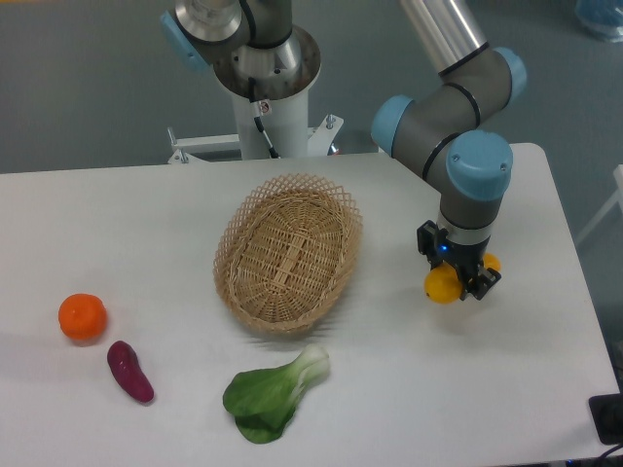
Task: Pick up the mango from the table
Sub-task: 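Lift the held mango up off the table and away from the basket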
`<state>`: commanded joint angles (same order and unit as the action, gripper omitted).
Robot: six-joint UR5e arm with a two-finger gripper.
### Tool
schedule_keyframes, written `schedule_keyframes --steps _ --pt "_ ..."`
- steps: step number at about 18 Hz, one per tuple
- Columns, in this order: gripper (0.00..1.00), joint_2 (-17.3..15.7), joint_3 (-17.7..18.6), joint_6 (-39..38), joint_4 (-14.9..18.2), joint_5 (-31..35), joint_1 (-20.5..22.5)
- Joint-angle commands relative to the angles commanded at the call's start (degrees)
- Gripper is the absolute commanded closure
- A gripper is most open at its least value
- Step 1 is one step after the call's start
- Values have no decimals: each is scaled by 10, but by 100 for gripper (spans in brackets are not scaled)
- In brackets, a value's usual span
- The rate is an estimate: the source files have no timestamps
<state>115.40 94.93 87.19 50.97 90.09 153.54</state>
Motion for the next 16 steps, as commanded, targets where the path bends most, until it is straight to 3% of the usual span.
schedule_keyframes --steps 3,16 --pt "55 8 -18 -34 0 0 -1" --pt "54 15 -54 -34 4 0 -3"
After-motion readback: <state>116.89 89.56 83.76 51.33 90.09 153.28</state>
